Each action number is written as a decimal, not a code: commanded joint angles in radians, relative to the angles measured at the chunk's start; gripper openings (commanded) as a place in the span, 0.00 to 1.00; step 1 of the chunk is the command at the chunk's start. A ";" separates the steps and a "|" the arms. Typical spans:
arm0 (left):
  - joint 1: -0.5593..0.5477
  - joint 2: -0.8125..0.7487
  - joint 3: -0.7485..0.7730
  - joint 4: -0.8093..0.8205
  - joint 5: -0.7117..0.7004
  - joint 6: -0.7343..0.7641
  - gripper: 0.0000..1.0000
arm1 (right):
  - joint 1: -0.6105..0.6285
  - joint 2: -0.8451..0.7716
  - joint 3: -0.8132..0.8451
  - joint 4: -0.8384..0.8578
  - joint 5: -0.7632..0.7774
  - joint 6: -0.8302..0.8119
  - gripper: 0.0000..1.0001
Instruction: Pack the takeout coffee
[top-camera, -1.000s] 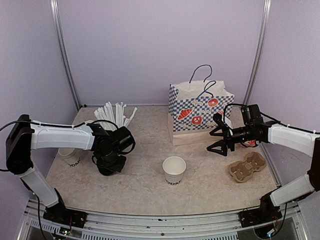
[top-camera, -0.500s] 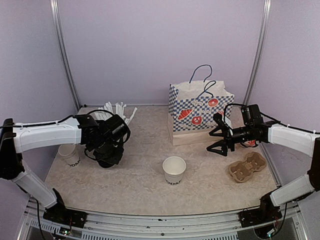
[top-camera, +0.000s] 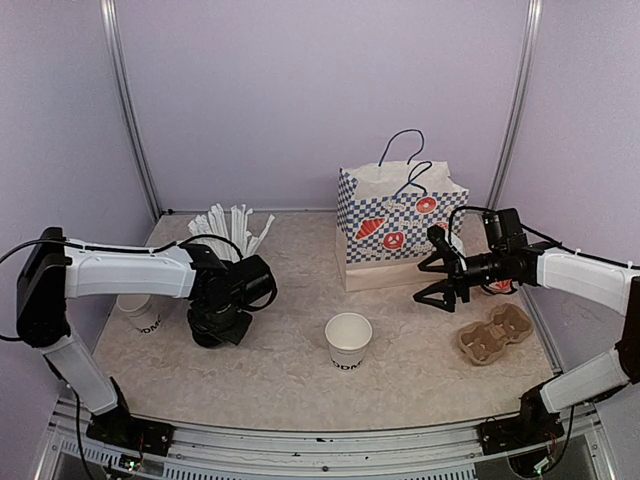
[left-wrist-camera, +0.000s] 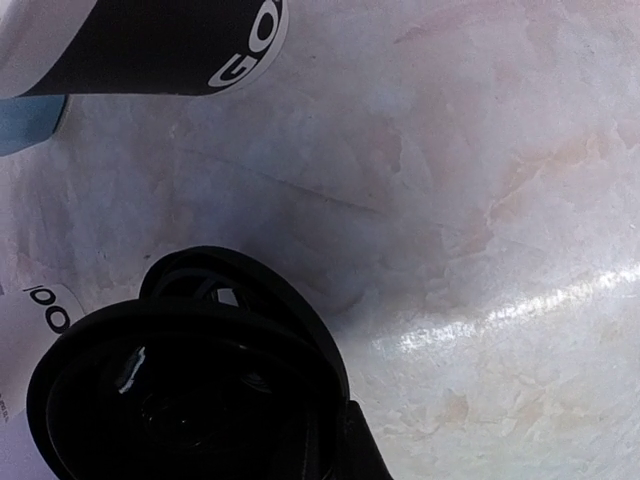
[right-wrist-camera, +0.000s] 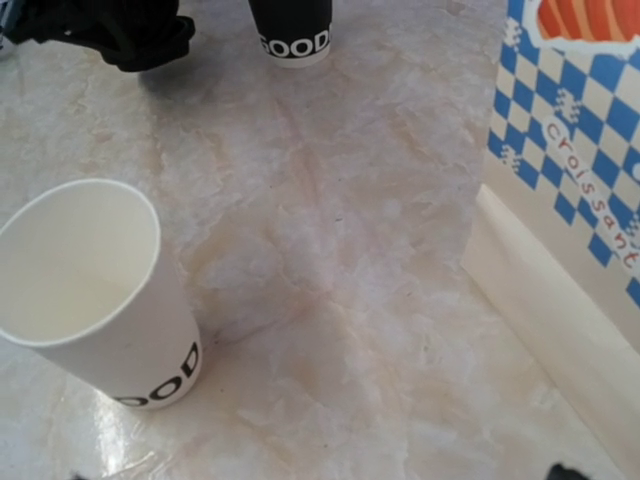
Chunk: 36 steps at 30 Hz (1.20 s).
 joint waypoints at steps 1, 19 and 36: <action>-0.039 0.060 0.043 -0.021 -0.111 -0.041 0.01 | -0.005 -0.006 -0.003 -0.011 -0.020 0.003 0.97; -0.148 -0.014 0.144 -0.093 -0.230 -0.133 0.26 | -0.005 0.004 -0.003 -0.012 -0.022 -0.001 0.97; 0.025 -0.030 -0.077 0.101 0.050 -0.076 0.29 | -0.002 0.007 -0.003 -0.018 -0.019 -0.010 0.97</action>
